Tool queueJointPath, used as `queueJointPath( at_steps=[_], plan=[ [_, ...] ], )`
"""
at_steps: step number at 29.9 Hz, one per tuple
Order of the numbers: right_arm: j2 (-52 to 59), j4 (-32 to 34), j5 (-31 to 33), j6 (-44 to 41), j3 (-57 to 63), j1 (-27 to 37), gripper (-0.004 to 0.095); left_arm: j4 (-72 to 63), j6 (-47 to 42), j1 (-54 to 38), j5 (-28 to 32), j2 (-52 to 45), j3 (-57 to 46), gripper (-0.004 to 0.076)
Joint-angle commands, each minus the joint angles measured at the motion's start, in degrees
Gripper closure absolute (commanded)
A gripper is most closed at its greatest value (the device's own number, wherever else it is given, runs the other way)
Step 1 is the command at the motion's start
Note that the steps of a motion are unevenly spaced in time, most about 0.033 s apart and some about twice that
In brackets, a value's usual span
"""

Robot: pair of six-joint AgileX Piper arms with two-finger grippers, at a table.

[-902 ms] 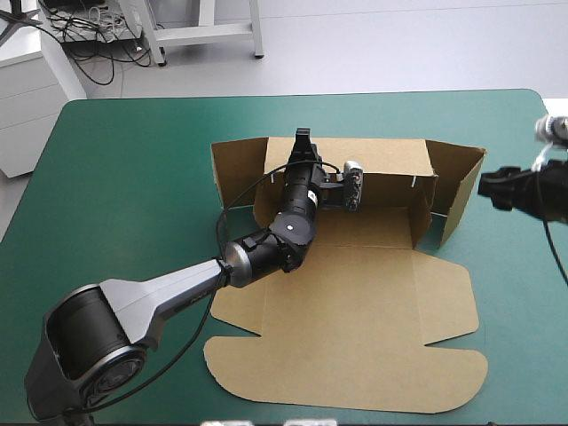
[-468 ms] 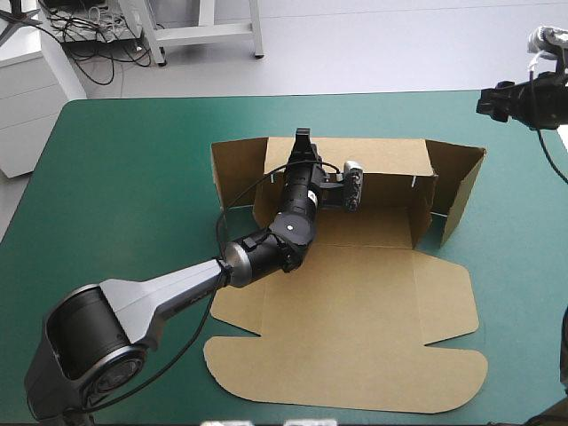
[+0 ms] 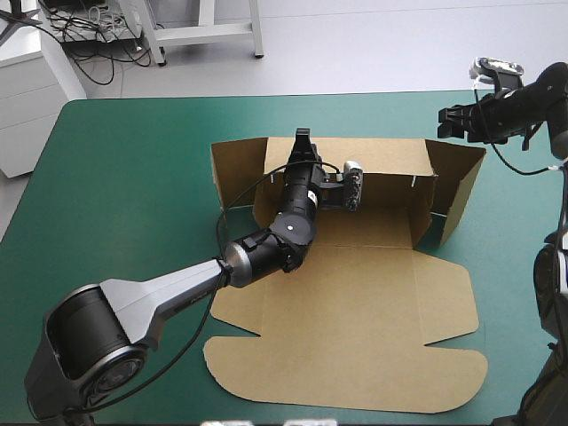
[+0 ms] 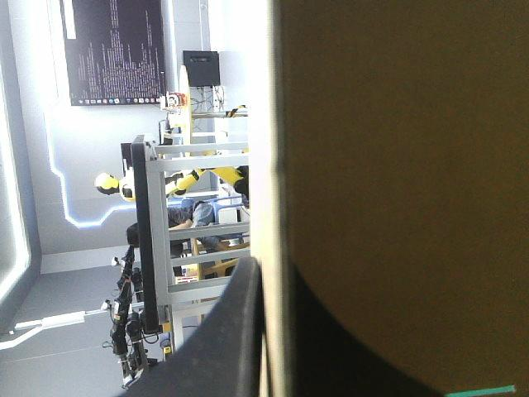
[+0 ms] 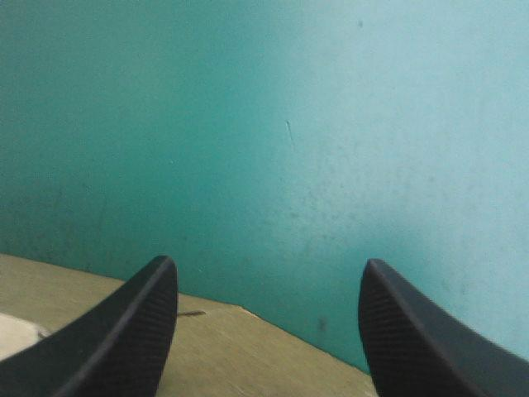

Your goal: Fold the box

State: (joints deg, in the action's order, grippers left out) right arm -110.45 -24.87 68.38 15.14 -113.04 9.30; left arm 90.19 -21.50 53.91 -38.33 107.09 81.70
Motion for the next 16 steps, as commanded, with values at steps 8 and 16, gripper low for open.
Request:
queueJointPath(
  at_steps=[8, 16],
  plan=[
    [3.5, 4.3, 3.5, -5.1, -1.7, 0.2, 0.05, 1.4, -0.8, 0.7, 0.7, -2.5, 1.2, 0.0734],
    [7.9, 4.4, 3.5, -4.3, 5.7, 0.2, 0.0519, 1.3, -0.8, 0.7, 0.7, -2.5, 1.2, 0.0734]
  ],
)
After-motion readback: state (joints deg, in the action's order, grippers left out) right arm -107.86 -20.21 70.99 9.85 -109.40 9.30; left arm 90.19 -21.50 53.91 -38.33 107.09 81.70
